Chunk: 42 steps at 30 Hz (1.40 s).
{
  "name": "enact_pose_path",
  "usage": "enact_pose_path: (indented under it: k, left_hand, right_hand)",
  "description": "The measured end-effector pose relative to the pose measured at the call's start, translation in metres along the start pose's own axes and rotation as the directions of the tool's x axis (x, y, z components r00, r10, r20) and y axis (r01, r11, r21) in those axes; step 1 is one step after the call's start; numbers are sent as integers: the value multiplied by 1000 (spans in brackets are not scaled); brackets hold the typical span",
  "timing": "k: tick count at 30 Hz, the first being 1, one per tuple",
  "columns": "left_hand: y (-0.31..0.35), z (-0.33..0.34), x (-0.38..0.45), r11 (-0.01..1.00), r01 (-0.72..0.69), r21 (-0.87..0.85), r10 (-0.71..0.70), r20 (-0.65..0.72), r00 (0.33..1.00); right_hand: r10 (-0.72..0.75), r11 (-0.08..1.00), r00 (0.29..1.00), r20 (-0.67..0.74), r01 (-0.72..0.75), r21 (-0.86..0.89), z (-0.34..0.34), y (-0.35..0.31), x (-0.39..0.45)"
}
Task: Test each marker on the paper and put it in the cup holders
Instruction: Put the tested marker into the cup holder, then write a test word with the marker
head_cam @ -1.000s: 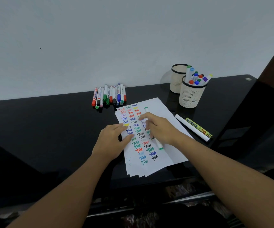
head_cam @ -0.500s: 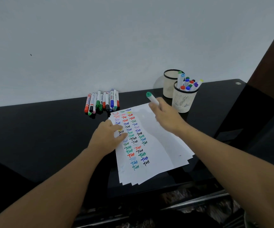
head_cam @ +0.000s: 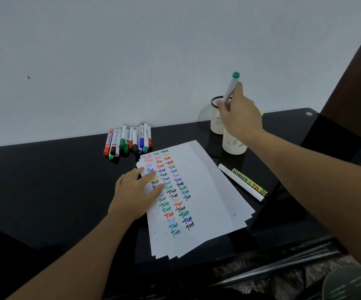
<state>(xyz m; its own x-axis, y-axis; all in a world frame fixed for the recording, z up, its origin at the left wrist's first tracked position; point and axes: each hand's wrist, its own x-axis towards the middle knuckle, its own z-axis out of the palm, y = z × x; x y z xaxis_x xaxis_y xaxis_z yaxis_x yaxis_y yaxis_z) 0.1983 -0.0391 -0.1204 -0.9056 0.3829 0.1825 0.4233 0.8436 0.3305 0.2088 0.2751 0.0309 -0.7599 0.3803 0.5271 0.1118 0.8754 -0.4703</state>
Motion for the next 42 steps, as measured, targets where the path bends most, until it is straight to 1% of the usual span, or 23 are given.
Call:
enact_pose_path:
  k: [3,6,10,13,15,19,21,25,27,29,31,34,36,39,40,42]
  left_hand:
    - [1,0,0,1000,3,-15,-3,-2,1000]
    - [0,0,0,1000,-5,-10,5,-5,1000]
    - [-1,0,2,1000,8,-6,-8,6,1000]
    - [0,-1,2,1000,9,-1,-9,8,1000]
    - [0,-1,2,1000,13,3,-13,12,1000]
    - [2,-3,1,1000,18,-10,-18,18,1000]
    - [1,-3,2,1000,18,-11,-17,16,1000]
    - [1,-2,2,1000,15,-10,-15,13,1000]
    - [0,-3,2,1000,15,-16,-15,10,1000]
    - [0,-3,2,1000,19,-24,-19,13,1000]
    - [0,-3,2,999,17,-27,-17,12,1000]
    - [1,-3,2,999,16,-38,-16,-5,1000]
    - [1,-2,2,999,18,-48,-19,-13,1000]
    - [1,-2,2,997,22,-80,-24,-27,999]
    - [1,-2,1,995,22,-93,-26,-39,999]
    - [1,-1,1,992,29,-119,-37,-60,998]
  right_hand:
    - [-18,993,1000,-17,16,-113,-2,8,7]
    - [16,980,1000,-7,-18,-196,-4,17,11]
    - [99,970,995,0,-97,-221,-9,25,12]
    - [171,966,983,64,-154,-208,-13,24,15]
    - [171,968,982,76,-153,-200,-13,24,15]
    - [130,982,990,53,-121,-148,-10,25,12]
    - [114,973,990,78,-95,-210,-8,26,12]
    - [129,903,981,145,-56,-425,1,30,14]
    - [136,896,979,151,-56,-440,3,29,15]
    - [133,911,981,142,-64,-407,1,27,13]
    - [87,927,992,90,-47,-372,-1,25,9]
    - [-57,939,997,-43,39,-342,-2,15,-3]
    - [-138,947,988,-75,110,-301,0,2,-14]
    - [-241,953,970,-31,231,-198,13,-18,-36]
    - [-279,949,960,12,277,-153,19,-24,-45]
    - [-343,930,925,165,359,-79,35,-32,-62]
